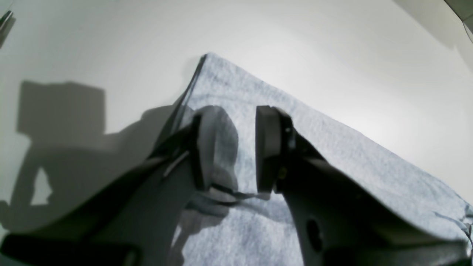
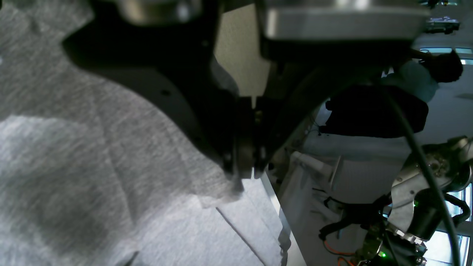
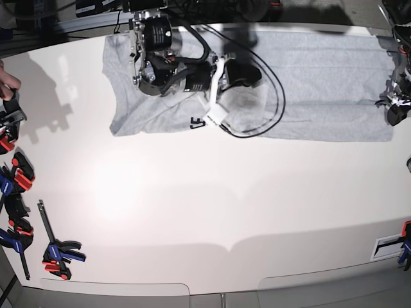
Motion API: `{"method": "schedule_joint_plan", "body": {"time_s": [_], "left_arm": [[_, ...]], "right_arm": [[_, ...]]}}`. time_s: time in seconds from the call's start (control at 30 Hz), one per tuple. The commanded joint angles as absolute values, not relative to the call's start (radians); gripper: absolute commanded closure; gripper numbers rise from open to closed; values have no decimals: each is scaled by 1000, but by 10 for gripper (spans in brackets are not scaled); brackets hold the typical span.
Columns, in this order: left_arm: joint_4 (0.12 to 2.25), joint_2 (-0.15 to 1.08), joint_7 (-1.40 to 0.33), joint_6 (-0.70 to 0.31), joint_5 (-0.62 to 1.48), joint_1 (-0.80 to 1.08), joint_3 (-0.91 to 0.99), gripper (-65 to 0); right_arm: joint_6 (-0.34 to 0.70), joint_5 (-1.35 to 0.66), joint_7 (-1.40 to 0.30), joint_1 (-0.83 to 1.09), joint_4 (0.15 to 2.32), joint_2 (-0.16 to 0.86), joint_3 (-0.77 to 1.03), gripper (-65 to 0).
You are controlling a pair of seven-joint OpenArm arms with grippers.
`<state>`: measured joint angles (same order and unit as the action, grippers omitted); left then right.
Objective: Fold the T-shirt properly
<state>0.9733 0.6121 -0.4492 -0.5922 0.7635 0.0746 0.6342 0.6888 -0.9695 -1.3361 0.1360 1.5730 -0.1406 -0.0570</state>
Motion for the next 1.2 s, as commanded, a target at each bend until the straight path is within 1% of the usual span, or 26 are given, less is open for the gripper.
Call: {"method": "schedule_joint_plan", "body": {"time_s": [0.0,0.2,0.3,0.33,0.4,0.6,0.67,0.8,0.87,1.03,1.17], "left_arm": [[990,641,-426,-603,783,67,641,-172],[990,642,-431,-603,783,67,641,-177],[990,651,-429,-603,783,67,641,-237],[990,655,-429,-603,783,67,641,-259],[990,665,-434,-603,783,67,641,-285],[990,670,-449,-603,784,67,642,-286],[990,670,-457,-603,786,67,642,-275],[990,668,-447,-603,785,63,641,-220],[990,668,-450,-602,757,41,639,-218],[990,670,-454,-545,618,-65,627,-218],[959,687,-484,-496,587,-140,500,-218]], "right_arm": [[698,-998,-1326,131,1593,-147,-59,0],[698,-999,-1377,148,1593,-147,-59,0],[698,-999,-1365,150,1593,-147,-59,-136],[698,-999,-1356,150,1593,-147,-59,-154],[698,-1000,-1337,149,1593,-147,-59,-156],[698,-1033,-1334,144,1593,-147,-59,-155],[698,-1032,-1334,144,1593,-147,-59,-155],[698,-1032,-1335,144,1593,-147,-59,-155],[698,-1032,-1335,144,1593,-147,-59,-155],[698,-1032,-1336,144,1593,-147,-59,-154],[698,-1032,-1336,144,1593,-147,-59,-154]]}}
